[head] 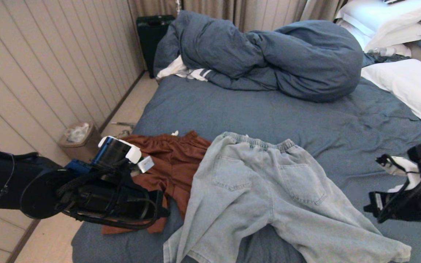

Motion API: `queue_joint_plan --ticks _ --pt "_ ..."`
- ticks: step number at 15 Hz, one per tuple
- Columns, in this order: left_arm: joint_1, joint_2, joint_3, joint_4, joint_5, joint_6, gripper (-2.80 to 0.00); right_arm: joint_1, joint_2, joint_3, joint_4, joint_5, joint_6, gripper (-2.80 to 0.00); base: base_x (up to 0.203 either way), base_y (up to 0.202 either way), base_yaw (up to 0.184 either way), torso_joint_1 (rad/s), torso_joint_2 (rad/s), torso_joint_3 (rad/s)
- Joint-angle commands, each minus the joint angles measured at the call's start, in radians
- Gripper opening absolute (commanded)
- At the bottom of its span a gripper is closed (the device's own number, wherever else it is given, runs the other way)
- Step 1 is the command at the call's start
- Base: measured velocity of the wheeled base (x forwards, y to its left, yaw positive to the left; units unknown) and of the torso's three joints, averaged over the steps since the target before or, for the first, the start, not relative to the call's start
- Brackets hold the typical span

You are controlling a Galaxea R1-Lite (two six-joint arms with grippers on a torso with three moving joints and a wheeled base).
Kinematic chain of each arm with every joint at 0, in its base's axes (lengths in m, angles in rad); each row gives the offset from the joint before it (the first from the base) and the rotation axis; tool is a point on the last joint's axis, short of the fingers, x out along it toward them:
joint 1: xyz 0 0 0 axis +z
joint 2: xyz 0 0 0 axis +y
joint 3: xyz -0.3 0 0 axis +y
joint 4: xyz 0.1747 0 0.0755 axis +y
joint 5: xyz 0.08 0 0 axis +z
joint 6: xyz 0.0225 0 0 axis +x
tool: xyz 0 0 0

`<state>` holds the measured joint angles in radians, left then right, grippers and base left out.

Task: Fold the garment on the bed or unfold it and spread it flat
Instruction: Unford the blue shorts

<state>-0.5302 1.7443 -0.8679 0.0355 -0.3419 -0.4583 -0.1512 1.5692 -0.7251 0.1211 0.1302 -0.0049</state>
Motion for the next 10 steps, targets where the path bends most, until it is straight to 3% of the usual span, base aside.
queue_joint_plan --ticks 1,4,5,9,10 --pt "-0.022 0.02 0.002 0.003 -0.001 -0.005 -2.8 0.191 0.091 0.016 0.0 -0.047 0.053 -2.8 0.0 0.0 0.0 0.0 0.0 0.0" --pt "-0.024 0.024 0.004 0.002 0.001 -0.003 -2.8 0.389 0.234 0.027 -0.005 -0.254 0.118 -2.8 0.0 0.0 0.0 0.0 0.0 0.0" --pt "-0.024 0.024 0.012 0.0 0.0 -0.002 -2.8 0.434 0.259 0.037 -0.017 -0.289 0.14 -2.8 0.0 0.0 0.0 0.0 0.0 0.0" --pt "-0.033 0.04 0.012 0.0 -0.002 -0.004 -2.8 0.468 0.343 0.127 -0.186 -0.307 0.149 -2.8 0.0 0.0 0.0 0.0 0.0 0.0" --pt "-0.031 0.04 0.011 0.0 -0.002 -0.004 -2.8 0.469 0.363 0.148 -0.23 -0.311 0.147 0.0 0.0 0.0 0.0 0.0 0.0 0.0"
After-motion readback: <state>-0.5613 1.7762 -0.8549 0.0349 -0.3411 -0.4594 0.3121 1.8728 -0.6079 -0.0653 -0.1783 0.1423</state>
